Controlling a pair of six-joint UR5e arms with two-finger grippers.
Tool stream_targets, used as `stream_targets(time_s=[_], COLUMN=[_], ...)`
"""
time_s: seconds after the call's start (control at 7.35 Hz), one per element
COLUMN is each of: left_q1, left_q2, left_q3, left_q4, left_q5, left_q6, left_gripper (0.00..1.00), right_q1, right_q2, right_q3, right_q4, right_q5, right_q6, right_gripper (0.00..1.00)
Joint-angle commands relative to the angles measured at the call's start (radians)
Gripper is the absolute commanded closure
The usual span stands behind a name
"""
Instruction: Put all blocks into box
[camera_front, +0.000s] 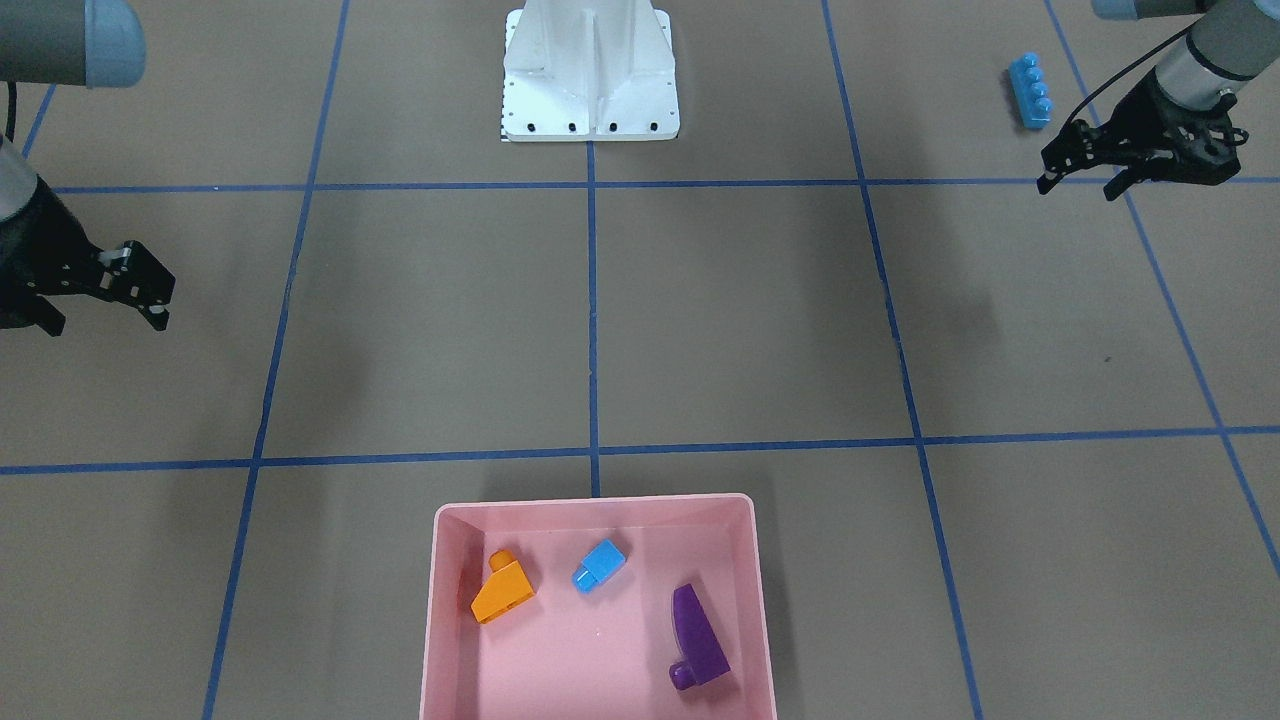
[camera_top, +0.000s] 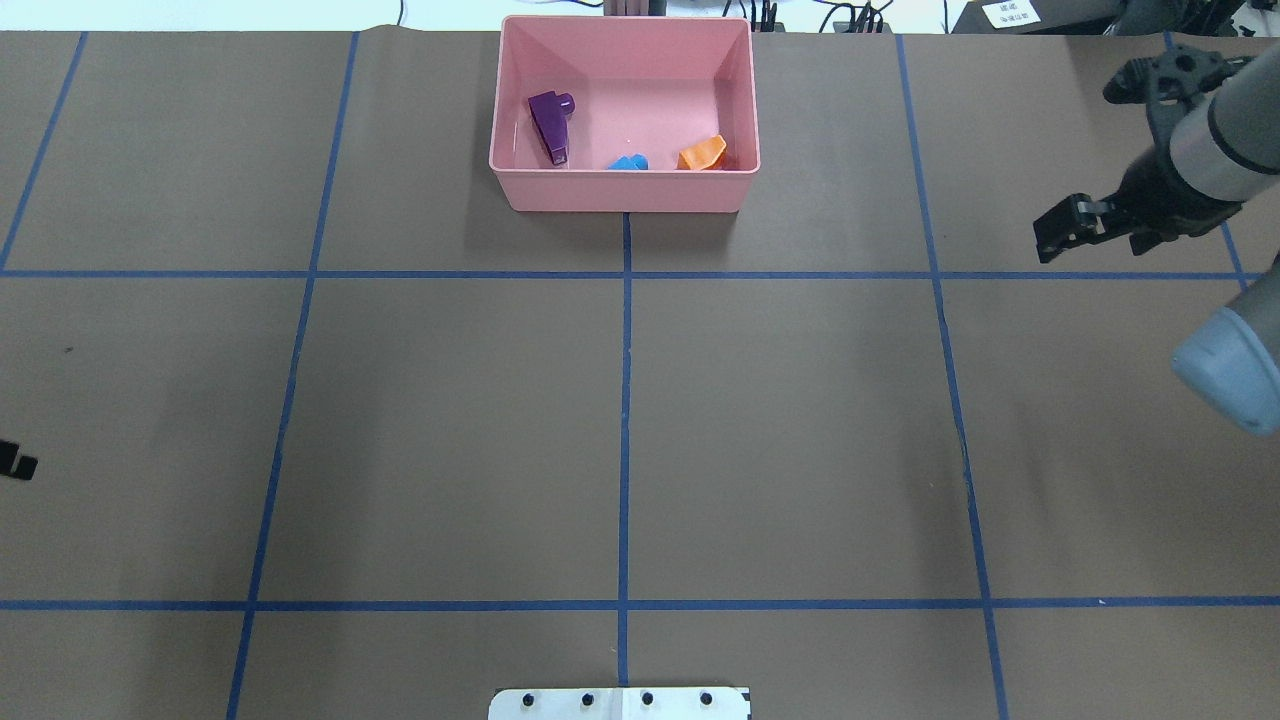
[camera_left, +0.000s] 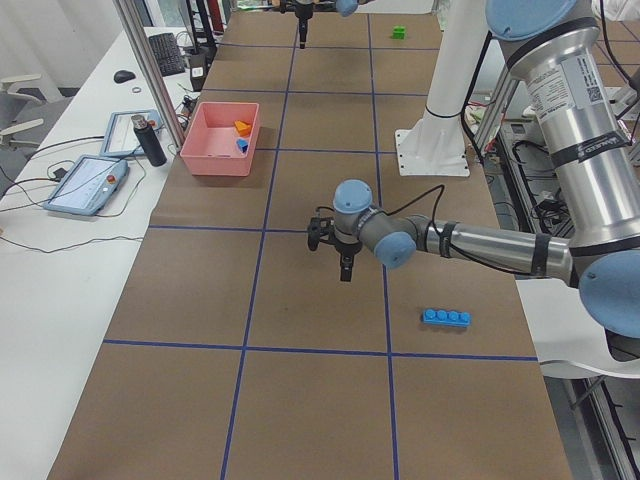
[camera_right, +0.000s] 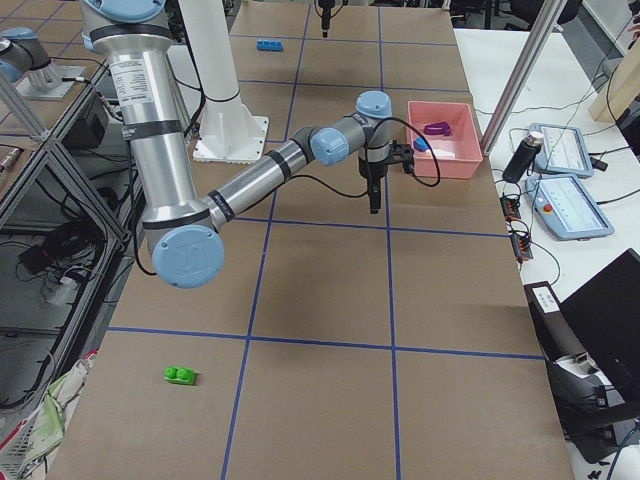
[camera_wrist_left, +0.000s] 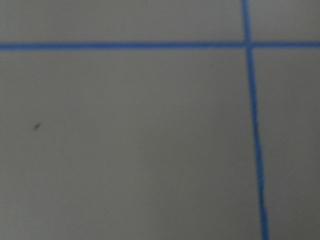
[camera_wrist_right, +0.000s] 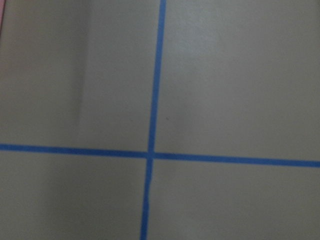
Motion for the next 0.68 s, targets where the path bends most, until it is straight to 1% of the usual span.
stream_targets(time_s=[0.0, 0.14, 0.27, 0.54], left_q1=[0.075, 0.122, 0.208, 0.372], left_q2=[0.204, 0.226, 0.231, 0.234], left_q3=[-0.002, 0.001, 0.003, 0.035], left_q4=[-0.129, -0.131, -0.132, -0.132], left_q5=[0.015, 0.015, 0.018, 0.033], left_q6=[-0.046, -0.130, -0.179, -0.203], left_gripper=[0.00, 0.00, 0.00, 0.00], right_q1=[0.017, 0.023, 0.026, 0.026], right_q2=[-0.128, -0.141, -0.153, -0.153], right_q3=[0.067, 0.070, 0.078, 0.085], right_q4=[0.008, 0.008, 0.008, 0.008], right_q5=[0.001, 0.002, 0.002, 0.004], right_q6=[-0.067, -0.067, -0.067, -0.065], right_gripper=[0.00, 0.00, 0.00, 0.00])
